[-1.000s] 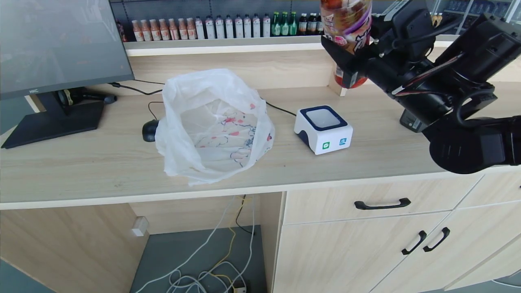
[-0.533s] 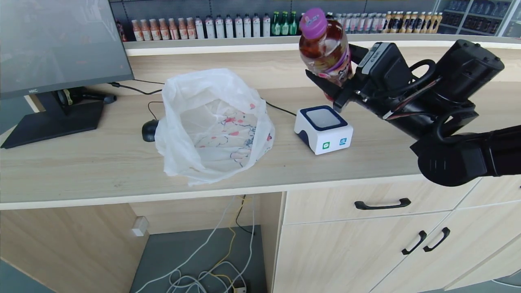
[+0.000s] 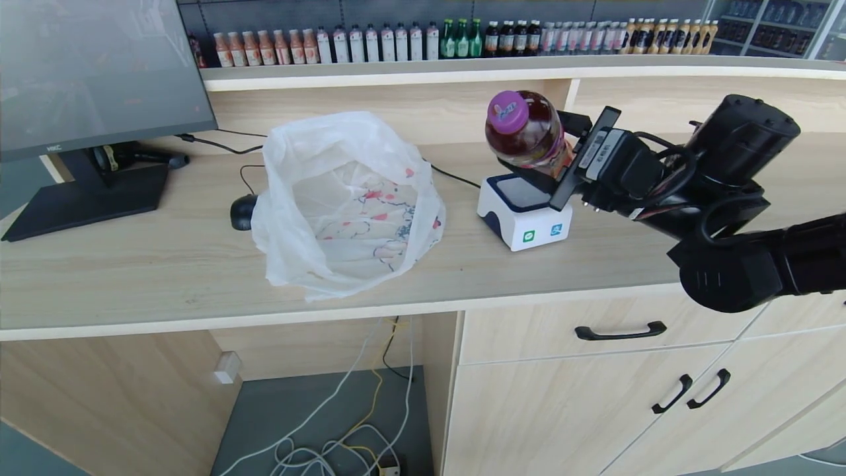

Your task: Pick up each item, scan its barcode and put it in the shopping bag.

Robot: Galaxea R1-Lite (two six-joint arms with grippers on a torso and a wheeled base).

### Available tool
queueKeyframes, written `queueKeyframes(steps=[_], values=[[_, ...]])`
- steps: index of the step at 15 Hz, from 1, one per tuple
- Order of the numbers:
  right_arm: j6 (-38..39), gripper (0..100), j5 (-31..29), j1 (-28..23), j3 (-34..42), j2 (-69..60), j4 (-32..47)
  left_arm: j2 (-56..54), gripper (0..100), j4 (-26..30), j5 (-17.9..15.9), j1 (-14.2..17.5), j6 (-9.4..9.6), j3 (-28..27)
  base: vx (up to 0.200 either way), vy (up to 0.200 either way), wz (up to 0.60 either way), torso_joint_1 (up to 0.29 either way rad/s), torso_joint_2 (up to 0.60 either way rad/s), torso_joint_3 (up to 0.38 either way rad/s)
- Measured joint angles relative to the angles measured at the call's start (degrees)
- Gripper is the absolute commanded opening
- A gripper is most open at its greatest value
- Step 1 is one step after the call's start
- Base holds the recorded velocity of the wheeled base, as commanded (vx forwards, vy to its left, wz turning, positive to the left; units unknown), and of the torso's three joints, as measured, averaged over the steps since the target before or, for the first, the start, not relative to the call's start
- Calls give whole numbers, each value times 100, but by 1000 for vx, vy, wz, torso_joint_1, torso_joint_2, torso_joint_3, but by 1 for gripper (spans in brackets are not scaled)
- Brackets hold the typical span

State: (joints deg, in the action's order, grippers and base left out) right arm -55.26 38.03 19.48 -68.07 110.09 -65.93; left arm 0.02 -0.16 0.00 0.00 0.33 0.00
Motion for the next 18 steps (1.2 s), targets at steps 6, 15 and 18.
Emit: queueKeyframes(steps=[6, 15, 18], values=[[-148, 0, 167, -38, 5, 116, -6, 0, 100, 0, -2, 0, 0, 0, 0, 0, 0, 0, 0, 0], [-213, 0, 211, -49, 129, 211, -23, 0, 100, 2, 0, 0, -4, 0, 0, 0, 0, 0, 0, 0], [-213, 0, 206, -35, 140, 241, -20, 0, 100, 0, 0, 0, -4, 0, 0, 0, 0, 0, 0, 0]])
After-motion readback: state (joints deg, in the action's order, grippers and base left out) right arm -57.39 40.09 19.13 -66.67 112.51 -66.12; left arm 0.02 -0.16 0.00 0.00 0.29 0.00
